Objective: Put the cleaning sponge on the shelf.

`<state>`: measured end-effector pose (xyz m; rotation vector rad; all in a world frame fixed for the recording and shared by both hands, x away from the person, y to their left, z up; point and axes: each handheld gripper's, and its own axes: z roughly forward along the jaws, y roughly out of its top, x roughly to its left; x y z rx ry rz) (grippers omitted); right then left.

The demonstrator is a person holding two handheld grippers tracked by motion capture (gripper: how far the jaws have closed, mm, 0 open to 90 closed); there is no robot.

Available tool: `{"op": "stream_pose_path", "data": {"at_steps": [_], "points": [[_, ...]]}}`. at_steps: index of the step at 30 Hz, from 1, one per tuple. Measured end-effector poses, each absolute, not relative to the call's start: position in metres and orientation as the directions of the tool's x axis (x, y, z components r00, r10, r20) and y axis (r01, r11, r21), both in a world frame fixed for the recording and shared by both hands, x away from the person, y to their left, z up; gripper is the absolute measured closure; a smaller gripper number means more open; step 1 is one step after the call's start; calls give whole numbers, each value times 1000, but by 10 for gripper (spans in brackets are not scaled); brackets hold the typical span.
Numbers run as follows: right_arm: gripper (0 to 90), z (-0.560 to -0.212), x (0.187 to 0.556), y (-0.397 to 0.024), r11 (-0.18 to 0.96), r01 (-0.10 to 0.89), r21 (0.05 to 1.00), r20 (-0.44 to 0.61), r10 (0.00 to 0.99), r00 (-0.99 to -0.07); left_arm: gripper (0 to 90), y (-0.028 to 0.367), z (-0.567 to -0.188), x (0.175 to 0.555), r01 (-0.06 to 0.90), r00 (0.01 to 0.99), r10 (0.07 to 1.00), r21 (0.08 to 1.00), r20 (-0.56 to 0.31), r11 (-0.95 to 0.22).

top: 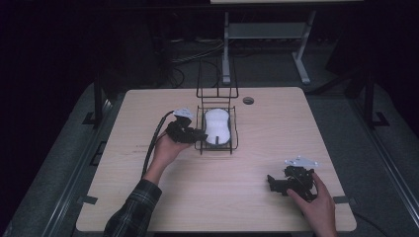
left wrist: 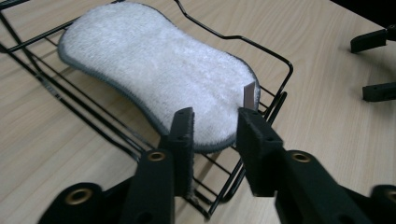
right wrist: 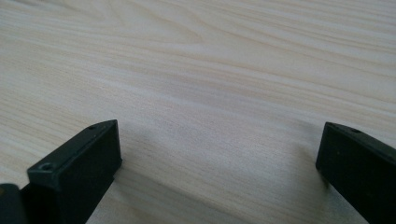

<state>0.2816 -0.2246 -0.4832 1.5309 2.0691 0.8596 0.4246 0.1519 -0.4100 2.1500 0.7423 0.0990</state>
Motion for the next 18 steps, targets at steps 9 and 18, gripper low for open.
{"op": "stream_pose_path", "data": {"at_steps": [9,18], "points": [[0,-483,282,-225,201,690,695,25,953,-302,428,168,-410,406,459,814,566,743,-132,-487],[0,-483,282,-225,201,691,695,25,953,-303,201,186,-411,385,449,792,605,745,-77,-493]]}}
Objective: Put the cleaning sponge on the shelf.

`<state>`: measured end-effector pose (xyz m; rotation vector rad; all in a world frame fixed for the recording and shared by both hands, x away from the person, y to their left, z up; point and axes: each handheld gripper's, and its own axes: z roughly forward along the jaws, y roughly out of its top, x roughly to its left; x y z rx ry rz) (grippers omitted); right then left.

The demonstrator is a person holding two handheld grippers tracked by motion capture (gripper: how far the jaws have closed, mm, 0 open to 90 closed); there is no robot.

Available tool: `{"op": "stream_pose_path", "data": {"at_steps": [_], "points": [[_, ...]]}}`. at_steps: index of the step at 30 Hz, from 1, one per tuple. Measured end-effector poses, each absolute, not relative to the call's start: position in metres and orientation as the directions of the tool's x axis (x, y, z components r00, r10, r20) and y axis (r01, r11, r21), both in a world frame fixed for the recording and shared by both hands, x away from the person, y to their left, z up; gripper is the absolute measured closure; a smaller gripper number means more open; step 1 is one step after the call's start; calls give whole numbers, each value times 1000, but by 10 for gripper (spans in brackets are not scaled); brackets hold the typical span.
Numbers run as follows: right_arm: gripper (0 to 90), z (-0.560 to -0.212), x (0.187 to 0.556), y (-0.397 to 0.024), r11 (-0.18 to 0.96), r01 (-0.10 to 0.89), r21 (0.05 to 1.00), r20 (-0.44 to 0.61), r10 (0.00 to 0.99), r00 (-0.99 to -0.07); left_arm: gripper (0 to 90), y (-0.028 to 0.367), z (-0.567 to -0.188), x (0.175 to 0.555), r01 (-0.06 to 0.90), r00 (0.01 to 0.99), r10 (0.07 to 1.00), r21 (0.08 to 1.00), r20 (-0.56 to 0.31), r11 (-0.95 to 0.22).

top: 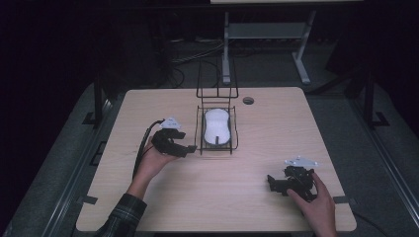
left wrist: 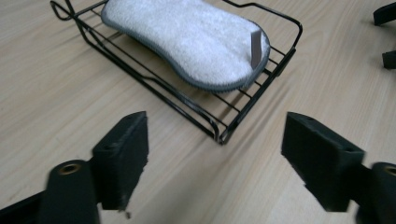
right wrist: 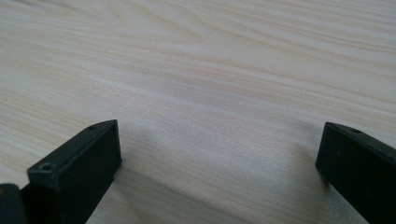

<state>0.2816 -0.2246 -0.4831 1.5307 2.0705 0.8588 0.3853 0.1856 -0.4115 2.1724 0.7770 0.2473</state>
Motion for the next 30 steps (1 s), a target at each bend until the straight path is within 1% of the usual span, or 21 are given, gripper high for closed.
{"op": "stream_pose_path", "data": {"at_steps": [1,2,3,6,12,16,30], "points": [[0,-483,282,-225,201,691,695,25,953,-303,157,186,-411,385,449,792,605,745,-77,-493],[0,-483,282,-225,201,690,696,25,953,-302,157,187,-412,383,448,789,611,743,-67,-497],[0,-483,282,-225,201,691,695,25,953,-303,131,189,-413,380,452,780,623,742,-60,-495],[0,-483,281,-225,200,691,695,25,953,-302,127,196,-414,370,454,764,643,746,-45,-487],[0,-483,281,-224,200,691,694,26,953,-303,125,207,-416,352,438,771,636,752,-33,-493],[0,-483,281,-224,200,691,694,26,953,-303,125,217,-418,338,440,762,646,761,-36,-477],[0,-483,281,-224,200,692,694,27,953,-303,128,239,-434,299,448,743,669,731,15,-514]]}}
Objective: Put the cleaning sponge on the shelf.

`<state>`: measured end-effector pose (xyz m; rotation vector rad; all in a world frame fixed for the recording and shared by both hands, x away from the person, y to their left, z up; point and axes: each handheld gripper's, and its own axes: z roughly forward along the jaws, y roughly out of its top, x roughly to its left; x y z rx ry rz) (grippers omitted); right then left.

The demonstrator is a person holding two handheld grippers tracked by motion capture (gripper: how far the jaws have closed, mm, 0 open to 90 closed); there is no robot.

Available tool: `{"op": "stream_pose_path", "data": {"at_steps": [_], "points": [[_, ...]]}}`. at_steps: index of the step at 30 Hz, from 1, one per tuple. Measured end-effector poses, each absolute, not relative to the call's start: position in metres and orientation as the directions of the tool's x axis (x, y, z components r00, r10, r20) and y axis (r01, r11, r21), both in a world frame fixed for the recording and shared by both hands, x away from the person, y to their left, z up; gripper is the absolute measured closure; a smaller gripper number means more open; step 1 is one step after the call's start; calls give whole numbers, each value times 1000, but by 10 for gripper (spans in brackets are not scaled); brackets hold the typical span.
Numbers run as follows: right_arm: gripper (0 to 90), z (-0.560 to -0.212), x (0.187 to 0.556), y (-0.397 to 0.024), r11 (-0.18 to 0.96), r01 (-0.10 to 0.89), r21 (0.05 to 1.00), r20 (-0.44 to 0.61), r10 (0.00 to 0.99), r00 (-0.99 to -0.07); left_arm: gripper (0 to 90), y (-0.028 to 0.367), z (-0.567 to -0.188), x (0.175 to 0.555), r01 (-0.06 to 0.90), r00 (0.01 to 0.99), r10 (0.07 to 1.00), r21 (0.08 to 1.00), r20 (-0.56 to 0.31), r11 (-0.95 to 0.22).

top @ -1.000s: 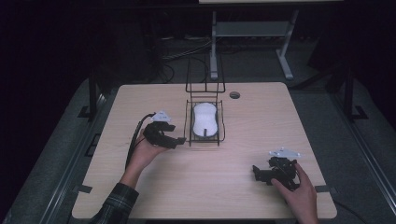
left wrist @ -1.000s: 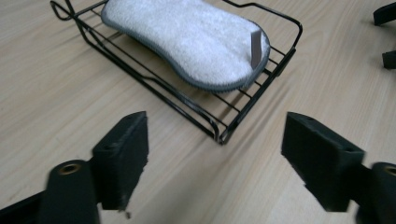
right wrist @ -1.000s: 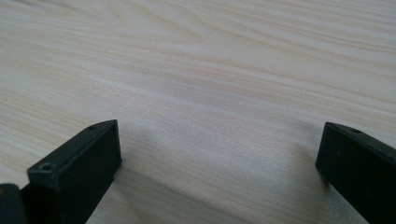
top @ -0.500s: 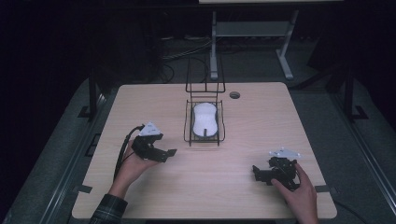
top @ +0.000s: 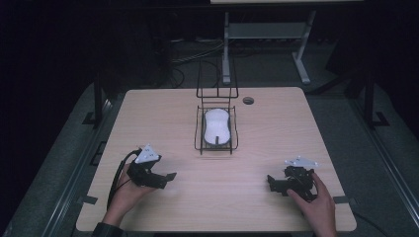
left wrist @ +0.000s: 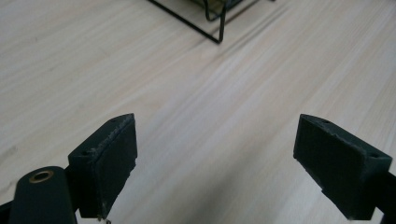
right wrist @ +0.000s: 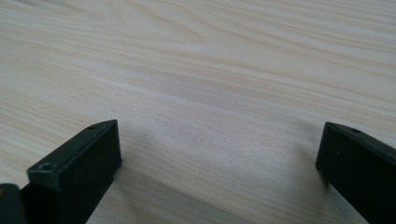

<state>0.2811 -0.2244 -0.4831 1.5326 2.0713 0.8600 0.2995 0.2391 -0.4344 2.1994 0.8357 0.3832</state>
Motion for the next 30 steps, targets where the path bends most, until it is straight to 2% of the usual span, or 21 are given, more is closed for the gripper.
{"op": "stream_pose_path", "data": {"at_steps": [5,19,30], "points": [[0,-483,281,-224,200,692,694,27,953,-302,128,240,-445,288,452,748,662,691,50,-564],[0,-483,281,-225,201,690,695,26,952,-304,127,244,-466,272,489,748,663,651,31,-581],[0,-483,281,-225,205,688,696,24,951,-307,127,255,-475,266,454,754,657,720,4,-525]]}}
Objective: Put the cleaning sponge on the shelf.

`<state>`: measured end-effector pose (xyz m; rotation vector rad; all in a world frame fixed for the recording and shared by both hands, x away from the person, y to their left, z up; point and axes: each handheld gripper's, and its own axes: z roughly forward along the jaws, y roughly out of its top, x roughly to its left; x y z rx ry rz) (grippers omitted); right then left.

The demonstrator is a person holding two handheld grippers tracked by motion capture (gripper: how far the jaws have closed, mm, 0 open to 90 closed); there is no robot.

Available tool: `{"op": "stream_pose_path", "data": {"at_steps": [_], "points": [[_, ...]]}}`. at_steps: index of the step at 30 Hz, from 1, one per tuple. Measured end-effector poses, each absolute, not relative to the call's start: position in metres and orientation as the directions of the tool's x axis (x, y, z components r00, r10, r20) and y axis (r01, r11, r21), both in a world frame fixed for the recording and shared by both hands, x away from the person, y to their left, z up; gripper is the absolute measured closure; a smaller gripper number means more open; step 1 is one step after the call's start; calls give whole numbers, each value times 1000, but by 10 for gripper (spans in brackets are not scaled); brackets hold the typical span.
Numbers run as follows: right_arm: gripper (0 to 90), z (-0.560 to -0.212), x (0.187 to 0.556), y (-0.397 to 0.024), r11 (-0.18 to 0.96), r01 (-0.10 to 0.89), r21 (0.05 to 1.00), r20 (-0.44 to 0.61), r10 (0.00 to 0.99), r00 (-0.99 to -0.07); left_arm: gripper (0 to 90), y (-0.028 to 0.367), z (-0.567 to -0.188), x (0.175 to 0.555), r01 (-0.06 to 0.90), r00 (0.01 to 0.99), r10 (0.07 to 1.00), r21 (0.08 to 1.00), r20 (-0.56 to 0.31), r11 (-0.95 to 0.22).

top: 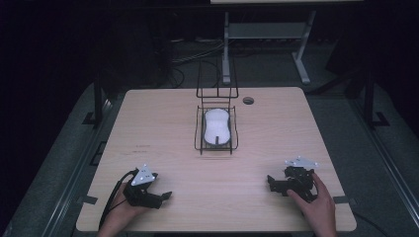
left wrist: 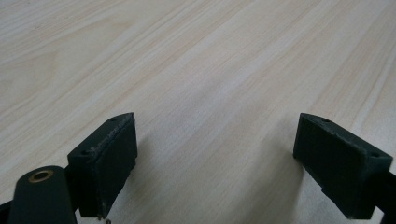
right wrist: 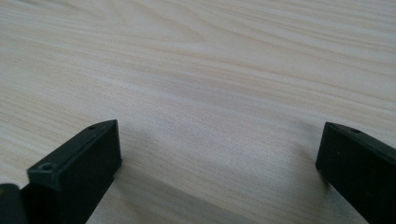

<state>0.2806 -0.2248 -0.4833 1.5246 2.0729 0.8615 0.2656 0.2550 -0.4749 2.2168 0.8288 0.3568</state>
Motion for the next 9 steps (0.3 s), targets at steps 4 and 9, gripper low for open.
{"op": "stream_pose_path", "data": {"at_steps": [4,9], "points": [[0,-483,281,-225,205,688,696,24,951,-307,128,256,-475,266,451,759,651,717,5,-531],[0,-483,280,-225,204,688,696,24,951,-307,129,259,-475,268,442,770,638,717,4,-539]]}}
